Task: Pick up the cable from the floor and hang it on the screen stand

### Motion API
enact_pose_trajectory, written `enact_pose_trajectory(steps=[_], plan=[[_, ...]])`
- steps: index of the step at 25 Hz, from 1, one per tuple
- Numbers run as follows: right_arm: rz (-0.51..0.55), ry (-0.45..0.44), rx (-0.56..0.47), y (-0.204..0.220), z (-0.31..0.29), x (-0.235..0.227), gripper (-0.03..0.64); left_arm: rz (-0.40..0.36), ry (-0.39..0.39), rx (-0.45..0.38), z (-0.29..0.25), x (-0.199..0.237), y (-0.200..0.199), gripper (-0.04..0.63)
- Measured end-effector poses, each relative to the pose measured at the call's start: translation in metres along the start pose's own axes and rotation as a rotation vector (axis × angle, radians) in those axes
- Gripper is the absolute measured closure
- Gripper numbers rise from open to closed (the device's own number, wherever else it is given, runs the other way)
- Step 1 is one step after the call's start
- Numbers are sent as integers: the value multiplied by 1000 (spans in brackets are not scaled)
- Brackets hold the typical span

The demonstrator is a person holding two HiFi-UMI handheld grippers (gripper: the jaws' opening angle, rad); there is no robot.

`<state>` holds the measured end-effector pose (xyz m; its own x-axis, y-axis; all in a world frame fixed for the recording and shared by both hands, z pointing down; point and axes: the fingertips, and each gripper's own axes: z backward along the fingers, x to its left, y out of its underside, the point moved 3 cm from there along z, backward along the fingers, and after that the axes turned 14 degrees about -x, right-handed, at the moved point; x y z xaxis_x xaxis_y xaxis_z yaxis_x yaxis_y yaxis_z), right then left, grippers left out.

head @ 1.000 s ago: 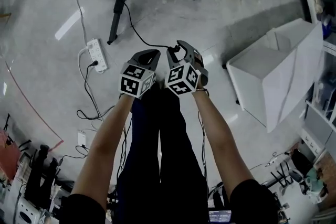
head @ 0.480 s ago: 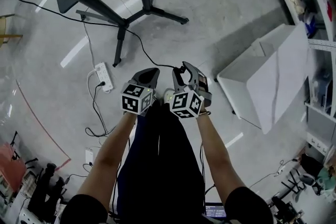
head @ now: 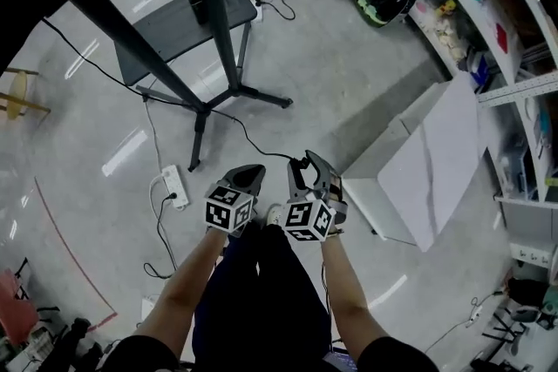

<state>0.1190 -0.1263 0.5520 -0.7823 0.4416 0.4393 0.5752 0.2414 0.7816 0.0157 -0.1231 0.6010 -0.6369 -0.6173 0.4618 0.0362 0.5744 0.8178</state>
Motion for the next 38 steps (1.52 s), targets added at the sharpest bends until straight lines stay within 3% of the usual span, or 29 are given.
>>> enact_pose_trajectory(steps=[13, 19, 27, 33, 38], plan=[[99, 64, -146, -94, 80, -85, 420, -19, 78, -94, 37, -99, -90, 588], [152, 98, -225, -133, 107, -121, 420, -26, 177, -156, 43, -143, -124, 588], [233, 161, -317, -191, 132, -172, 420, -107, 279, -205, 33, -187, -169, 588], [265, 176, -369, -223, 136, -212, 420, -200, 310, -240, 21, -209, -211, 588], [270, 217, -404, -261, 129, -259, 420, -247, 288, -248, 14, -209, -248, 588]])
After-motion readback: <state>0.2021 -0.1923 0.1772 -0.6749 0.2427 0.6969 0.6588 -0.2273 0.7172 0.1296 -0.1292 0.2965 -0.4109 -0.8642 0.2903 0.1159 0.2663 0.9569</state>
